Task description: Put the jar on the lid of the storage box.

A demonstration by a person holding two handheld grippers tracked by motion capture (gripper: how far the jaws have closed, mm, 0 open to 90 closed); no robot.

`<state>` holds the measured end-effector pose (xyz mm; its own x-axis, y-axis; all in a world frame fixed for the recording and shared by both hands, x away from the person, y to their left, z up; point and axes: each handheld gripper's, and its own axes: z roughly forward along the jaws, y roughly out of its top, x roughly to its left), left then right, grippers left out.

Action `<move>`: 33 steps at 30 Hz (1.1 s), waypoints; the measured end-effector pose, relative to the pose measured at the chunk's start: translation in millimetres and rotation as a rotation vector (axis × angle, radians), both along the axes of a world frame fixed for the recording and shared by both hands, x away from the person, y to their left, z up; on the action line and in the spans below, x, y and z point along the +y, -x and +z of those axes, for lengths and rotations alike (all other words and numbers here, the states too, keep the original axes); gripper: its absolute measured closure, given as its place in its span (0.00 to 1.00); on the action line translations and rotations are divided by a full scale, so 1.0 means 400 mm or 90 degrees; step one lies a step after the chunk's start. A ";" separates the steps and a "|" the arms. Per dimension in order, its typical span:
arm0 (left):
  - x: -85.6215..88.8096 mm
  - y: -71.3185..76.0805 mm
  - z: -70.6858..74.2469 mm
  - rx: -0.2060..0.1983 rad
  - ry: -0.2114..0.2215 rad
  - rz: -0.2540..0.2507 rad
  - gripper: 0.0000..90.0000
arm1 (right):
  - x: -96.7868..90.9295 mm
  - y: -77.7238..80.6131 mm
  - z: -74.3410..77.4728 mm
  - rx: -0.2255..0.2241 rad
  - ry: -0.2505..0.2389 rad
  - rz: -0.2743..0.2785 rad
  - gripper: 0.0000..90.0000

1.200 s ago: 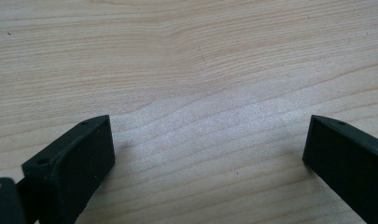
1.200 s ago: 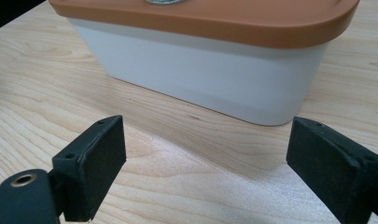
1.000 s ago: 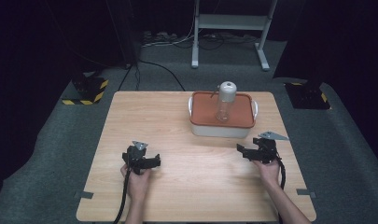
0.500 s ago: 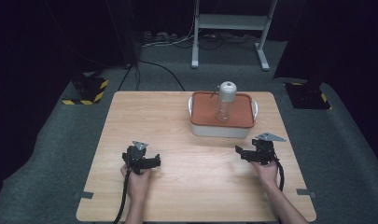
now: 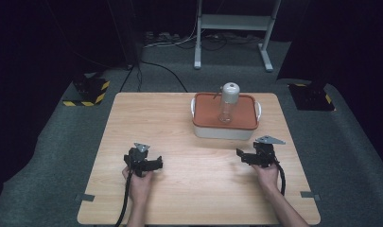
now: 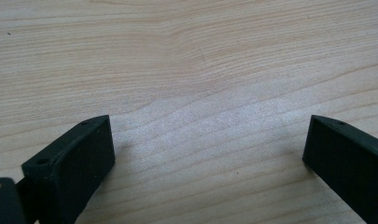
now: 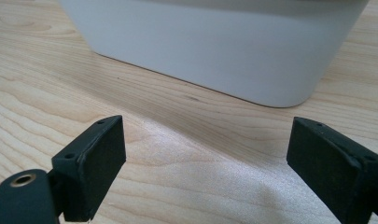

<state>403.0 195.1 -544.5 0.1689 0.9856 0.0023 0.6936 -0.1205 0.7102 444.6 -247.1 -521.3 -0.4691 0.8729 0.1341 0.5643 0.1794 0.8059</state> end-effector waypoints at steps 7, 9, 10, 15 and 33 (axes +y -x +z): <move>0.000 0.000 0.000 0.000 0.000 0.000 0.02 | 0.003 -0.001 -0.010 0.002 0.003 -0.001 0.13; 0.000 0.000 0.000 0.000 0.000 0.000 0.02 | 0.004 -0.001 -0.011 0.002 0.001 -0.003 0.13; 0.000 0.000 0.000 0.000 0.000 0.000 0.02 | 0.003 -0.002 -0.015 0.003 -0.002 -0.006 0.13; 0.000 0.000 0.000 0.000 0.000 0.000 0.02 | 0.012 -0.003 -0.023 0.002 0.008 -0.006 0.13; 0.000 0.000 0.000 0.000 0.000 0.000 0.02 | 0.042 -0.006 -0.046 0.014 0.023 0.002 0.13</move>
